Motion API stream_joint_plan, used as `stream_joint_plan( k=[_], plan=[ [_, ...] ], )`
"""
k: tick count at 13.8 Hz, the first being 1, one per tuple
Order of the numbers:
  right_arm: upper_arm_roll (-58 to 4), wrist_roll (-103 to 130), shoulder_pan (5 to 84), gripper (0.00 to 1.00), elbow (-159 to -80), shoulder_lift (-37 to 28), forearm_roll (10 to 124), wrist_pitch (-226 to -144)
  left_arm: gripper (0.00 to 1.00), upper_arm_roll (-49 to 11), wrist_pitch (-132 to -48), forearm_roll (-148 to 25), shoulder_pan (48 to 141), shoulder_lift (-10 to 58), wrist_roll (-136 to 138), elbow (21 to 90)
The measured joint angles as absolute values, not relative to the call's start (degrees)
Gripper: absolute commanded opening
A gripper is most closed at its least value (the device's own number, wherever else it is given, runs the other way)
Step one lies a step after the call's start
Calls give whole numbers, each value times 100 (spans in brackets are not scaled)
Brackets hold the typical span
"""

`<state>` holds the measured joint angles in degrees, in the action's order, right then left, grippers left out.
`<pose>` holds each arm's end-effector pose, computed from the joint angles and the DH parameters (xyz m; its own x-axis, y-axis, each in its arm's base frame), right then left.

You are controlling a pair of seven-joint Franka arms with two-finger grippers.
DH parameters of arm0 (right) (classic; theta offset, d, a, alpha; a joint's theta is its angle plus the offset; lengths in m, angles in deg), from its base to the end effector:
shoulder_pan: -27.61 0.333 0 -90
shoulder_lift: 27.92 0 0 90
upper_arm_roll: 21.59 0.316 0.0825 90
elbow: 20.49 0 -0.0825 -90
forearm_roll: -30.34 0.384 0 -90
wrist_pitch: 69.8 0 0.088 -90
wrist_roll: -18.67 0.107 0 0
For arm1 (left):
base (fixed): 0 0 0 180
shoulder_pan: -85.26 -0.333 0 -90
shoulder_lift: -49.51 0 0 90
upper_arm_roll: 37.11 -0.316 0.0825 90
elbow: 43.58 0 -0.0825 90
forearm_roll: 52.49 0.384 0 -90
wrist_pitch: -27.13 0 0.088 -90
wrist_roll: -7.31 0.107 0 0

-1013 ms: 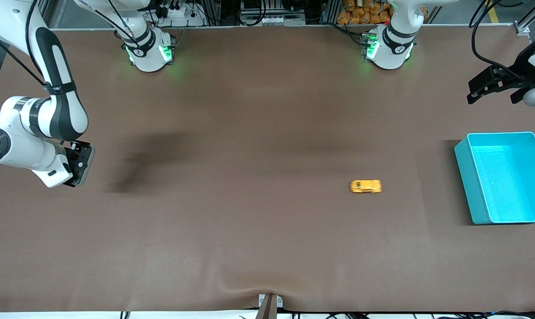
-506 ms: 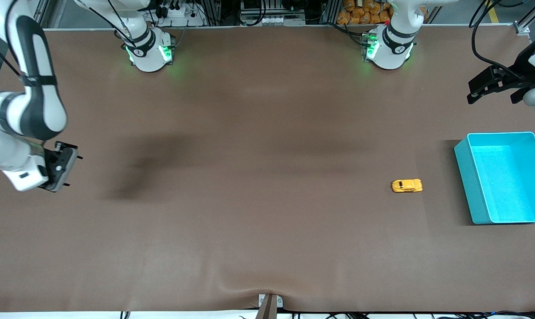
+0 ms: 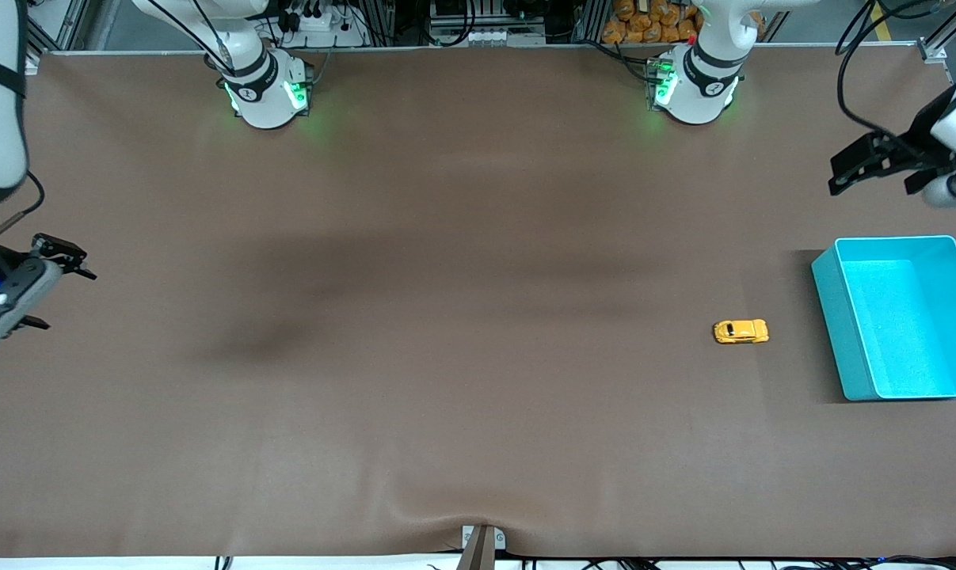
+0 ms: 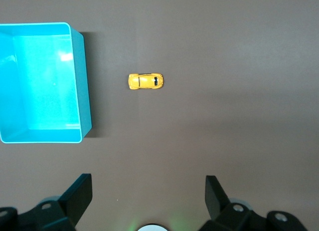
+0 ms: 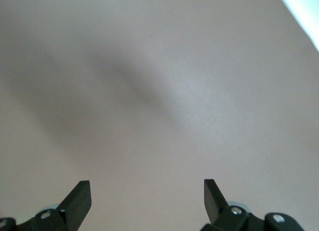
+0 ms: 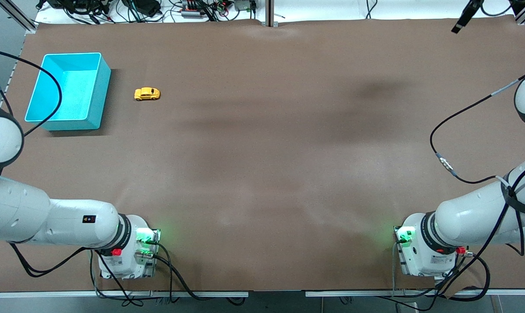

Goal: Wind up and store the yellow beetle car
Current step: 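Withdraw the right gripper while the left gripper moves toward the car, then lower the open left gripper over the yellow car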

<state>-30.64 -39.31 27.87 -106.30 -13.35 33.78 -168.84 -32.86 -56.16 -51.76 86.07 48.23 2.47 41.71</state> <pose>0.6318 -0.0813 0.5227 0.6577 0.7533 0.0058 0.7531 -0.6573 -0.0275 0.5477 -0.0465 0.6406 0.9984 -0.0023 -0.0560 -0.0032 -0.9999 -0.0158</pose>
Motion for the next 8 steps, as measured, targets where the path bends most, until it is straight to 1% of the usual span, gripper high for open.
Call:
stream_joint_plan(
  k=[3, 5, 8],
  plan=[
    [-3018, -2735, 2880, 100, -10068, -1415, 3397, -16360, 100, -3278, -5868, -5168, 8610, 4478, 245, 4184],
    [-3010, -1787, 2914, 100, -9691, -1447, 3397, -15982, 100, -3292, -6193, -5140, 8525, 4040, 215, 4218],
    [-3030, -395, 2904, 100, -9463, -1525, 3397, -15720, 100, -3306, -6796, -5140, 8139, 3231, 212, 4227]
  ],
)
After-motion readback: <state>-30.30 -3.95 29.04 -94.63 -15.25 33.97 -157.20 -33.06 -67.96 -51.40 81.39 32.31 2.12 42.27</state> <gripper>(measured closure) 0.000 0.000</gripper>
